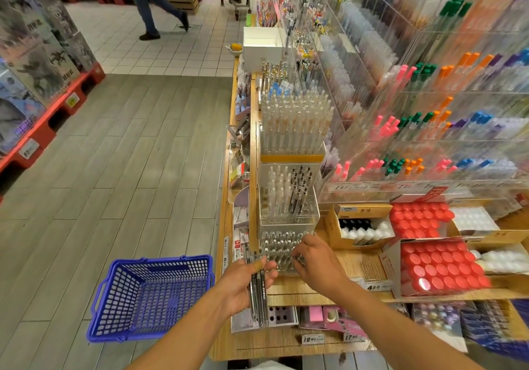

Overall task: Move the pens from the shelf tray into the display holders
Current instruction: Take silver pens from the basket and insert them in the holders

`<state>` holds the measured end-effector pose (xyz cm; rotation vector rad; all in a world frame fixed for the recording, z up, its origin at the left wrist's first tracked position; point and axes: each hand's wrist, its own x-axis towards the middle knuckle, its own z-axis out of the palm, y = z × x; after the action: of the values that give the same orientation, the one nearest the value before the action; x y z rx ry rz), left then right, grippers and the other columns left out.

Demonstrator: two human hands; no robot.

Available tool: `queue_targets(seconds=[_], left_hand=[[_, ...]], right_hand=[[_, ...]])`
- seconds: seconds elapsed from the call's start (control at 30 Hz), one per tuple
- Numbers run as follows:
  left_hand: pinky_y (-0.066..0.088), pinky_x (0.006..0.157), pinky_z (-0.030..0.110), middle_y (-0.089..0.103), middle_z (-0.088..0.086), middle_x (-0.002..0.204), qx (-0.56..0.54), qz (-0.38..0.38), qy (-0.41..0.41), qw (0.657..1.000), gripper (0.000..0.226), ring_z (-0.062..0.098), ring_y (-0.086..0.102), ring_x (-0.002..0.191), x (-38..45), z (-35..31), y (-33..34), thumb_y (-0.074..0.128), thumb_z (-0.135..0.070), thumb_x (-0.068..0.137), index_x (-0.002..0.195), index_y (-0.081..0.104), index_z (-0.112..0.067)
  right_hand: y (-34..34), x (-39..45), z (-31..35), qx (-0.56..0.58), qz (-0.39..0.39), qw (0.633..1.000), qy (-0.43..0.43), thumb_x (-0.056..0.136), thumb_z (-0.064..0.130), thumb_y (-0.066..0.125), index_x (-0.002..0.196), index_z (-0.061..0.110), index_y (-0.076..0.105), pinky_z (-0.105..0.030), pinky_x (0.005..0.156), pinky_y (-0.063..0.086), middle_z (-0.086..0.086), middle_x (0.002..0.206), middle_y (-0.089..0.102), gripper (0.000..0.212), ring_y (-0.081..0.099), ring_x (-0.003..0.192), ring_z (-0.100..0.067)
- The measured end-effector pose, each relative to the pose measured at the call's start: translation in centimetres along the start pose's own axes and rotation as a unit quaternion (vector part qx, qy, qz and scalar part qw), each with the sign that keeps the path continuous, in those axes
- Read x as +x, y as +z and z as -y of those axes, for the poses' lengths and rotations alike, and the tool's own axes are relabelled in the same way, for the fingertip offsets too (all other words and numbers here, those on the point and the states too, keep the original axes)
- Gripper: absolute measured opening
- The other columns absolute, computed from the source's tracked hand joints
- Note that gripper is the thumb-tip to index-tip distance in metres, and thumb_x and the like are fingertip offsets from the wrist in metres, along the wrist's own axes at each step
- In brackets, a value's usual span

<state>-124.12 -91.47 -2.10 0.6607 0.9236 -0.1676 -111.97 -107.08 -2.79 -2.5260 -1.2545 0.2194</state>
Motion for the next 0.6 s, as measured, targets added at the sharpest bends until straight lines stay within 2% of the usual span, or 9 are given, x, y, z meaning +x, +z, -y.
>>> queue_targets(seconds=[0.1,0.2,0.27,0.33,0.4,0.47,0.6], left_hand=[[0.06,0.063,0.035,0.073,0.023,0.105,-0.002,0.01,0.001,1.0,0.03,0.027,0.07,0.073,-0.1,0.0,0.2,0.065,-0.005,0.091,0.119,0.059,0.006],[0.061,0.062,0.034,0.07,0.019,0.094,-0.003,0.023,0.003,1.0,0.034,0.027,0.068,0.073,-0.2,-0.1,0.4,0.067,-0.005,0.087,0.12,0.063,0.006],[0.06,0.06,0.033,0.07,0.017,0.091,0.006,0.034,0.003,0.999,0.039,0.026,0.067,0.072,-0.3,-0.3,0.6,0.07,-0.007,0.083,0.119,0.064,0.007],[0.06,0.062,0.032,0.071,0.019,0.093,0.02,0.047,0.008,0.999,0.043,0.025,0.068,0.072,-0.4,-0.4,0.7,0.07,-0.009,0.079,0.118,0.065,0.007],[0.061,0.062,0.032,0.072,0.021,0.097,0.028,0.053,0.018,0.998,0.041,0.025,0.069,0.073,-0.4,-0.5,0.9,0.068,-0.009,0.084,0.121,0.062,0.008],[0.061,0.061,0.032,0.071,0.023,0.094,0.046,0.052,0.025,0.997,0.041,0.026,0.068,0.07,-0.5,-0.4,1.0,0.066,-0.009,0.09,0.125,0.054,0.007],[0.061,0.058,0.033,0.071,0.023,0.085,0.064,0.054,0.031,0.996,0.053,0.027,0.069,0.068,-0.7,-0.4,1.2,0.071,-0.011,0.084,0.129,0.047,0.004]], right_hand=[[-0.1,-0.1,0.5,-0.022,0.015,0.999,0.021,0.09,0.024,0.061,0.11,0.02,0.069,-0.029,0.084,0.046,0.003,0.104,0.059,0.021,0.054,0.101,-0.018],[-0.3,0.1,0.8,-0.011,0.028,0.998,0.047,0.089,0.025,0.064,0.111,0.023,0.069,-0.027,0.084,0.046,0.005,0.105,0.06,0.022,0.054,0.103,-0.015],[-0.5,0.4,1.0,0.036,0.035,0.997,0.066,0.088,0.023,0.067,0.11,0.024,0.069,-0.025,0.085,0.045,0.006,0.103,0.061,0.022,0.052,0.101,-0.011],[-0.8,0.6,1.5,0.127,0.029,0.987,0.095,0.089,0.018,0.067,0.107,0.021,0.069,-0.016,0.077,0.043,0.006,0.096,0.062,0.018,0.053,0.092,-0.009],[-1.0,0.8,2.3,0.265,0.037,0.953,0.145,0.091,0.018,0.066,0.103,0.017,0.07,-0.014,0.071,0.047,0.005,0.09,0.065,0.012,0.06,0.084,-0.012],[-1.2,0.8,2.8,0.386,0.073,0.903,0.174,0.093,0.02,0.065,0.101,0.013,0.071,-0.024,0.076,0.053,-0.001,0.089,0.07,0.012,0.066,0.084,-0.016],[-1.5,0.7,3.1,0.482,0.11,0.844,0.206,0.094,0.023,0.065,0.095,0.014,0.071,-0.027,0.081,0.053,-0.002,0.086,0.067,0.011,0.065,0.081,-0.009]])
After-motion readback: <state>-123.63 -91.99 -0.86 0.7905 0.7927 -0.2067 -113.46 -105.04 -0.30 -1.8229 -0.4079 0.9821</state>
